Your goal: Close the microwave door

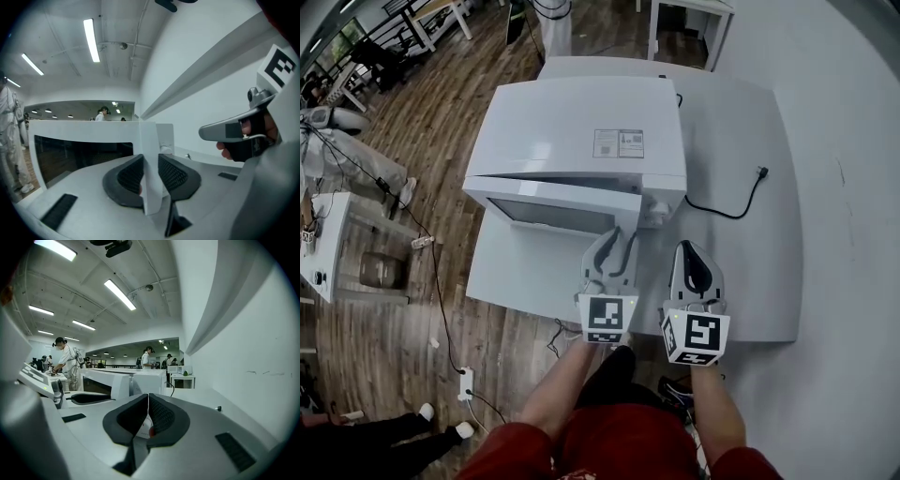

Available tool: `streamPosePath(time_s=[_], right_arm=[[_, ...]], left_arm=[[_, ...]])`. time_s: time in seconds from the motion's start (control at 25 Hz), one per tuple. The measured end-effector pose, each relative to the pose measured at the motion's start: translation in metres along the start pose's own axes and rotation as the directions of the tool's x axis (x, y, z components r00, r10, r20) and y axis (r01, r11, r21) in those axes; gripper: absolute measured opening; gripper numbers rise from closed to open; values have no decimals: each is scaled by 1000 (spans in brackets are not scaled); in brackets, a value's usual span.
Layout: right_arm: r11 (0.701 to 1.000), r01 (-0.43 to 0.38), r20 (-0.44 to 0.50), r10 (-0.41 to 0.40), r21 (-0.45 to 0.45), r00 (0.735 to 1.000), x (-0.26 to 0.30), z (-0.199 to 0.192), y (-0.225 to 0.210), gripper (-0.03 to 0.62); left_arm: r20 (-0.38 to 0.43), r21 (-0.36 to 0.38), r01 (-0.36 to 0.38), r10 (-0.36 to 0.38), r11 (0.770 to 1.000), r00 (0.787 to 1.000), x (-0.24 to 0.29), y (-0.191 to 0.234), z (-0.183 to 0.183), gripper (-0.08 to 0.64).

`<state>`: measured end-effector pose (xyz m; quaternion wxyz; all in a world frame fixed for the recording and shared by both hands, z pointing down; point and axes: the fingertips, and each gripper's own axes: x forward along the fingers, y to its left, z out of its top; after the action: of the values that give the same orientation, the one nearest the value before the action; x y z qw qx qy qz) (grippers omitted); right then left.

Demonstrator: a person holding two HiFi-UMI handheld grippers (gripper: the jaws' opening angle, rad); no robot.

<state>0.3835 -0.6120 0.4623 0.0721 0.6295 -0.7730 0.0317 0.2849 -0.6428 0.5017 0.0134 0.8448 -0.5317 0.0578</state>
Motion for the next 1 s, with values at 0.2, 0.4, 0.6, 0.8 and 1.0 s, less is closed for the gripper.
streamPosePath(time_s=[0.2, 0.4, 0.6, 0.8, 1.0], right_arm=[[1000, 0, -9, 0, 6, 1000, 19, 3, -12, 28], [1000, -18, -10, 18, 6, 1000, 38, 0, -12, 28], [1000, -30, -14, 30, 0, 999, 49, -2, -11, 28], [1000, -26, -21, 26, -3, 999, 55, -5, -14, 29], [1000, -23, -20, 22, -11, 1000, 55, -1, -16, 29]], left_arm=[[27, 17, -81, 81, 997, 996, 12, 22, 14, 26], [29, 6, -100, 99, 995, 995, 26, 31, 13, 26], [44, -22, -126, 127, 992, 991, 35, 36, 12, 26], [34, -24, -127, 128, 992, 991, 48, 40, 9, 26], [44, -36, -138, 140, 990, 989, 49, 41, 9, 26]])
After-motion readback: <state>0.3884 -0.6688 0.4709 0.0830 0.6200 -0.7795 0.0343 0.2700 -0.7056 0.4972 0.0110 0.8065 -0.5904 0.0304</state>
